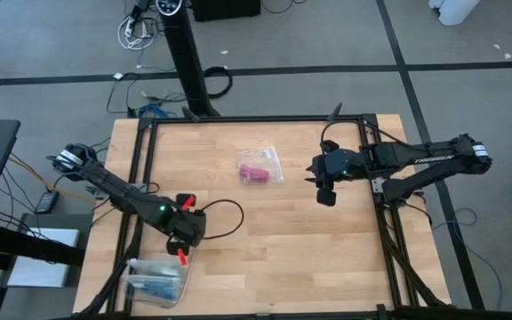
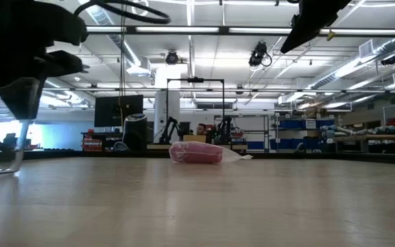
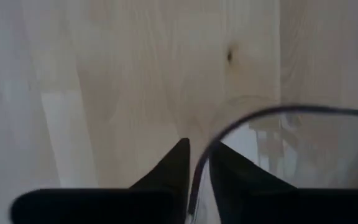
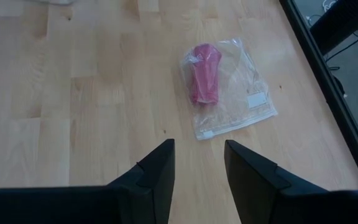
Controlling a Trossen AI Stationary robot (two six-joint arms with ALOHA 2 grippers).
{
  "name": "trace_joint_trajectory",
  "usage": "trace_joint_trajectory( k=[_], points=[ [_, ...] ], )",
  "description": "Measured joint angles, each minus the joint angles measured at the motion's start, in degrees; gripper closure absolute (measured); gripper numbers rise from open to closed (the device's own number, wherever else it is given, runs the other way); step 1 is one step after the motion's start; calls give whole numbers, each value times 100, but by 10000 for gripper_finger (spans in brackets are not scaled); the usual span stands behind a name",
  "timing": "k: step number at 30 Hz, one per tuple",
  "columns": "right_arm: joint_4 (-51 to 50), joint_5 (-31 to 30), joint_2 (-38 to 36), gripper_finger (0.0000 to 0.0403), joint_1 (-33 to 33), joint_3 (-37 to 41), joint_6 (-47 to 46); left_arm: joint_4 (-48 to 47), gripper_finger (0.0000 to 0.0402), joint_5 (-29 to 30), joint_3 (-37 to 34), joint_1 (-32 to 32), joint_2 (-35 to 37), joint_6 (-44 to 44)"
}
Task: Roll bandage
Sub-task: Move the transparent bin to the bottom center of the table
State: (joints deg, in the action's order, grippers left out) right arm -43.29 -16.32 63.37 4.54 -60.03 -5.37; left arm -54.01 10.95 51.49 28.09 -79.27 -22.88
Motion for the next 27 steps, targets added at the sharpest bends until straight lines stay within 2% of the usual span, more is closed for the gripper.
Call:
trace_joint_trajectory(
  k=[3, 7, 17, 27],
  points=[
    [0, 0, 0, 266, 0, 0, 0, 282, 365, 27, 1, -150, -1, 355],
    [-4, 0, 0, 266, 0, 0, 0, 1116, 391, 122, 3, -474, -24, 924],
    [-40, -2, 0, 269, 2, 0, -5, 3346, 393, 119, 28, -1401, -728, 2504],
    [-52, 0, -2, 272, 24, 0, -81, 4953, 393, 80, 21, -2356, -1022, 2698]
  ],
)
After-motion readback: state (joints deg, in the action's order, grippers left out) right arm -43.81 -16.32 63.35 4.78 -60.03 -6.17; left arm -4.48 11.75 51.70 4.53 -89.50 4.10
